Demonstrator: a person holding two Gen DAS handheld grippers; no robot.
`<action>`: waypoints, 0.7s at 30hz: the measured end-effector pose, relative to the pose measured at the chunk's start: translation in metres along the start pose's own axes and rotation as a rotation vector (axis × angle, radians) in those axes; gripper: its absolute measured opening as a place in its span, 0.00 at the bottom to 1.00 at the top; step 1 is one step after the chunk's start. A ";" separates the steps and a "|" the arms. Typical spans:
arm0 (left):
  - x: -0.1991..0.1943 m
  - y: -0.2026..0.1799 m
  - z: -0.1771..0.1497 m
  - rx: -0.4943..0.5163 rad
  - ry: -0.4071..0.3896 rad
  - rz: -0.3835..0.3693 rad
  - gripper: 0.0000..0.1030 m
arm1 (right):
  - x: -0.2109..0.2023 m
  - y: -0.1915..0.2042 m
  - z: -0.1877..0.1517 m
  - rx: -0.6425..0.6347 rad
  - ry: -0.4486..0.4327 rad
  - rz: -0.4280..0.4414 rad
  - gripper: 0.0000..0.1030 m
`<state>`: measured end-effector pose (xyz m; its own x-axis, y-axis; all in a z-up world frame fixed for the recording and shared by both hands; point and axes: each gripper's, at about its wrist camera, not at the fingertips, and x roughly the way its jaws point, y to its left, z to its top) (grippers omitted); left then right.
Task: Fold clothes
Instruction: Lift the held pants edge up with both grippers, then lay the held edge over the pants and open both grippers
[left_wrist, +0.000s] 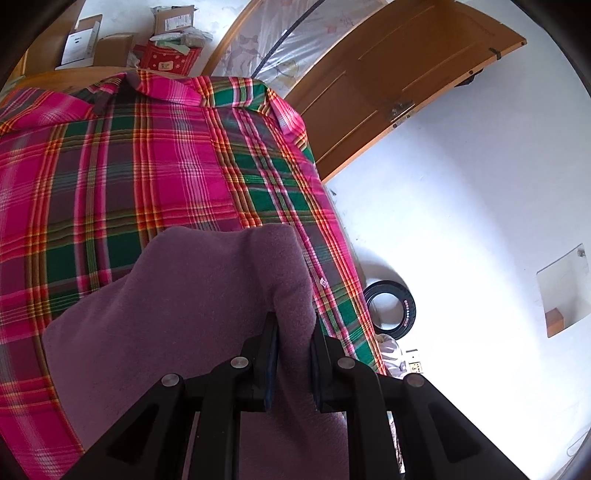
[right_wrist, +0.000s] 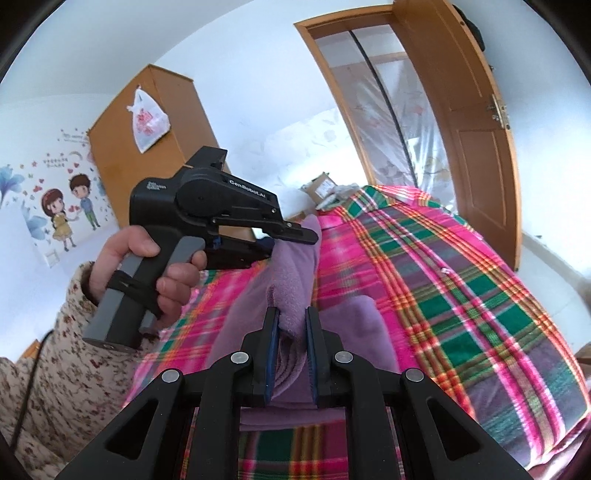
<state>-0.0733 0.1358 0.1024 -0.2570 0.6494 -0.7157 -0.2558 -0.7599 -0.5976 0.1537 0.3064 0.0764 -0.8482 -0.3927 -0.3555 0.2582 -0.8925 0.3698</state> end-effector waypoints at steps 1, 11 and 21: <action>0.004 0.000 0.001 0.001 0.009 0.002 0.15 | 0.001 -0.003 -0.001 0.003 0.006 -0.008 0.14; 0.053 0.011 0.001 -0.052 0.099 0.016 0.15 | 0.012 -0.033 -0.015 0.059 0.075 -0.072 0.14; 0.079 0.020 0.006 -0.067 0.136 0.029 0.16 | 0.024 -0.045 -0.023 0.090 0.119 -0.102 0.14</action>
<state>-0.1043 0.1721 0.0363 -0.1339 0.6203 -0.7728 -0.1859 -0.7817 -0.5953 0.1325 0.3316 0.0316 -0.8060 -0.3296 -0.4917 0.1271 -0.9076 0.4001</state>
